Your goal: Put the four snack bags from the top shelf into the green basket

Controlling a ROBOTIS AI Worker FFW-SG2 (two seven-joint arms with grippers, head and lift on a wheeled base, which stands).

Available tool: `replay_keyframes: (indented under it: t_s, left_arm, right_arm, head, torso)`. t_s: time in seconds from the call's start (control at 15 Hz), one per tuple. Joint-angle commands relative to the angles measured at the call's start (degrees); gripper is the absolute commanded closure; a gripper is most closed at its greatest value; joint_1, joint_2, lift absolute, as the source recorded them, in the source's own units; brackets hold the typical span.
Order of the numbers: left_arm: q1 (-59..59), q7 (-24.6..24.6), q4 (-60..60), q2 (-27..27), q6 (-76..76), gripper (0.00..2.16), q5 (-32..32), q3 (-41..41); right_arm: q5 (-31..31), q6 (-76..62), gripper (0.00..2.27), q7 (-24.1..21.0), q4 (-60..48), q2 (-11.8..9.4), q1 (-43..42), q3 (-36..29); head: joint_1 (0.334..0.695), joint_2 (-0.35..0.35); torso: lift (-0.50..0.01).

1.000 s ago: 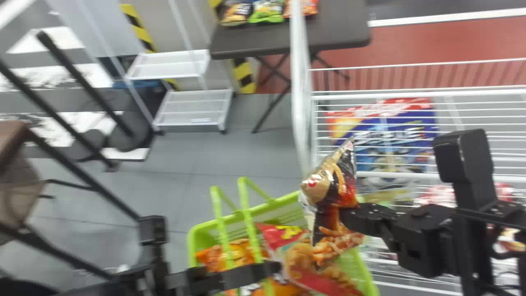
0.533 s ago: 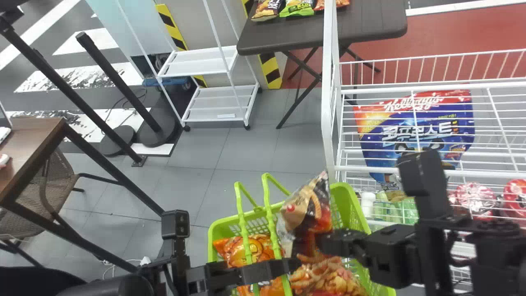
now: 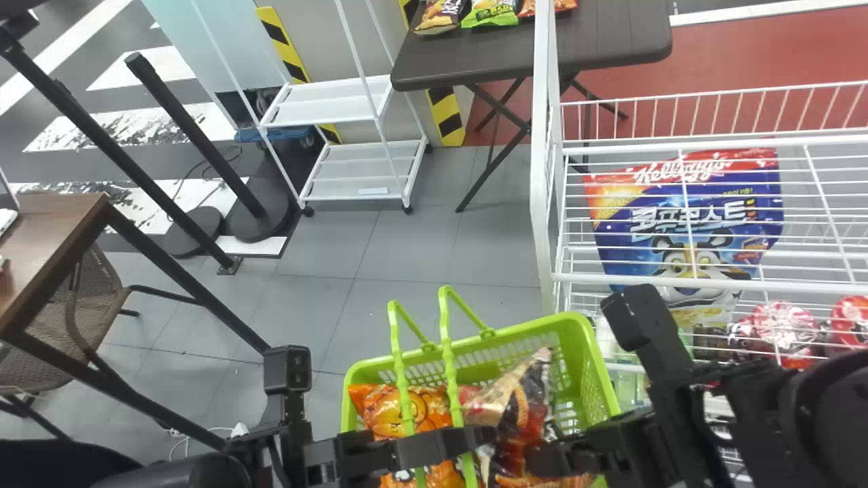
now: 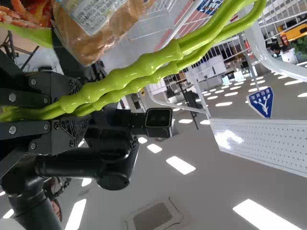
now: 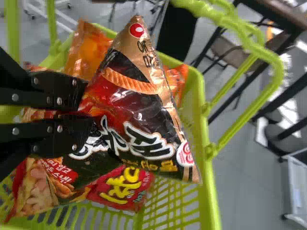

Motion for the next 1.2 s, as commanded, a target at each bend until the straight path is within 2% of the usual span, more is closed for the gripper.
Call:
replay_keyframes:
  t_s: [0.0,0.33,0.47,0.53,0.67,0.73,0.8,0.93,1.07,1.13]
  left_arm:
    - [0.0,-0.6,0.5,0.0,-0.2,2.15,0.1,0.9]
    - [-0.2,-0.6,0.8,0.0,-0.2,2.15,0.0,1.1]
    - [-0.2,-0.6,0.8,0.0,-0.2,2.15,0.0,1.0]
    - [-0.2,-0.6,0.8,0.0,-0.2,2.15,0.0,1.0]
    - [-0.2,-0.6,0.9,0.0,-0.2,2.15,0.0,1.0]
    - [-0.2,-0.6,0.9,-0.1,-0.2,2.15,0.0,0.7]
    - [-0.5,-0.6,0.9,-0.1,0.0,2.15,0.0,0.3]
    - [-0.6,-0.6,1.0,-0.3,-0.2,2.15,-0.1,-0.2]
    - [-0.4,-0.6,0.7,-0.7,0.9,2.15,-0.3,-1.0]
    - [-0.4,-0.6,0.7,-0.7,1.2,2.15,-0.4,-1.0]
  right_arm:
    - [-0.9,1.2,0.01,0.4,-6.6,0.0,1.7,-5.0]
    - [-9.1,1.2,0.03,1.4,-18.5,-0.5,7.7,-22.5]
    - [-7.4,1.2,0.03,2.2,-21.3,-0.4,10.8,-27.8]
    - [-2.7,-3.0,0.03,2.3,-21.5,-0.5,13.3,-28.2]
    - [7.7,-19.7,0.03,2.5,-20.5,-0.2,18.8,-27.4]
    - [13.0,-35.9,0.03,2.5,-18.0,0.2,22.1,-26.2]
    - [16.3,-50.8,0.03,2.1,-14.9,0.9,24.3,-25.8]
    - [23.3,-64.2,0.03,3.3,-11.3,3.5,26.7,-25.9]
    - [32.6,-73.1,0.03,6.5,-7.8,3.5,28.9,-26.1]
    - [35.2,-73.1,0.03,6.9,-7.1,3.5,29.6,-26.0]
  head:
    - [0.695,0.35]
    - [0.695,0.35]
    - [0.695,0.35]
    - [0.695,0.335]
    - [0.695,0.266]
    - [0.695,0.187]
    - [0.695,0.148]
    - [0.695,0.056]
    - [0.695,-0.015]
    - [0.695,-0.029]
  torso:
    - [0.0]
    - [0.0]
    - [0.0]
    - [0.0]
    - [0.0]
    - [0.0]
    - [0.0]
    - [0.0]
    - [0.0]
    - [0.0]
